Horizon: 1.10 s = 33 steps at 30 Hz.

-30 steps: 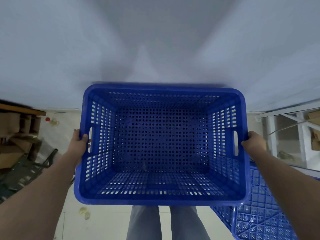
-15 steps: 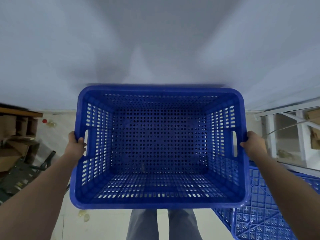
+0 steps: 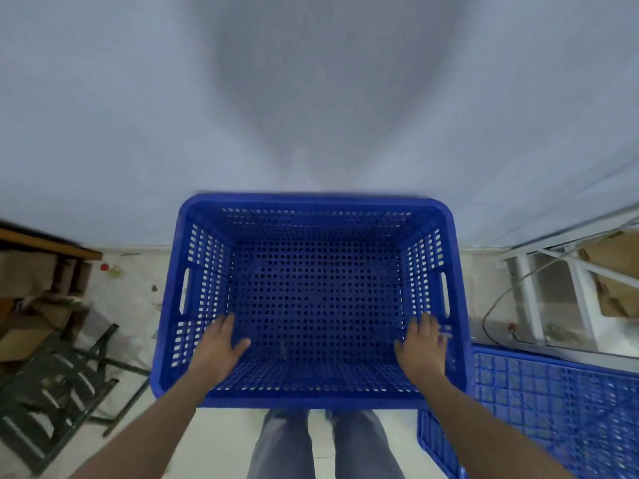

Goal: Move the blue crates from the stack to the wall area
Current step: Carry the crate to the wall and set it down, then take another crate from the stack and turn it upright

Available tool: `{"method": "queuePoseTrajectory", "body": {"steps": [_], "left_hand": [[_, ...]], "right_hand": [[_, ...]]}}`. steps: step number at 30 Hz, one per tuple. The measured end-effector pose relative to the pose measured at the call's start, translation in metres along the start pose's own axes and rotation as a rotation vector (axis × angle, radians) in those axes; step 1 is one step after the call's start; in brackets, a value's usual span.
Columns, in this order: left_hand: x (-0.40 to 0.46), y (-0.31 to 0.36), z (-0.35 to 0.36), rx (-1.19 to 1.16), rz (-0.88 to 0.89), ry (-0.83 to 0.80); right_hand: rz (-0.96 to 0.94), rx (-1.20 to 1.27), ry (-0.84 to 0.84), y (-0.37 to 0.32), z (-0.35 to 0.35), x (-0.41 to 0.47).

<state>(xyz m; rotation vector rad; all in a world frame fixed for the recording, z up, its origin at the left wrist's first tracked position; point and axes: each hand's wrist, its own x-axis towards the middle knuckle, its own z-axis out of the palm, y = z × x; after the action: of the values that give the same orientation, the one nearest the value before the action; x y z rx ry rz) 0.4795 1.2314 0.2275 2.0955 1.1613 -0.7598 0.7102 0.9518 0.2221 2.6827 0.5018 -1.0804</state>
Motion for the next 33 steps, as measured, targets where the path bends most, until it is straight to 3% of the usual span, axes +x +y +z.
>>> {"method": "queuePoseTrajectory", "body": {"steps": [2,3,6,9,14,20,27,33], "left_hand": [[-0.024,0.005,0.035,0.117,0.114,-0.341],[-0.034,0.006,0.051,0.182,0.176,-0.436],[-0.045,0.009,0.077,0.278,0.231,-0.347],[-0.042,0.014,0.083,0.327,0.199,-0.276],[-0.045,0.03,0.084,0.396,0.16,-0.212],[-0.056,0.051,0.066,0.472,0.217,-0.22],[-0.114,0.08,0.035,0.779,0.602,-0.063],[-0.148,0.112,-0.001,0.922,0.762,0.018]], "right_hand": [[-0.245,-0.003,-0.271,-0.015,0.017,-0.022],[-0.32,0.0,-0.377,-0.022,0.023,-0.029],[-0.459,-0.042,-0.447,-0.031,0.038,-0.043],[-0.474,-0.122,-0.383,-0.037,0.046,-0.049],[-0.311,-0.016,-0.329,-0.052,0.047,-0.062],[-0.218,-0.107,-0.104,-0.059,0.05,-0.107],[-0.012,0.06,0.04,-0.009,0.02,-0.17],[0.233,0.236,0.068,0.052,0.016,-0.233]]}}
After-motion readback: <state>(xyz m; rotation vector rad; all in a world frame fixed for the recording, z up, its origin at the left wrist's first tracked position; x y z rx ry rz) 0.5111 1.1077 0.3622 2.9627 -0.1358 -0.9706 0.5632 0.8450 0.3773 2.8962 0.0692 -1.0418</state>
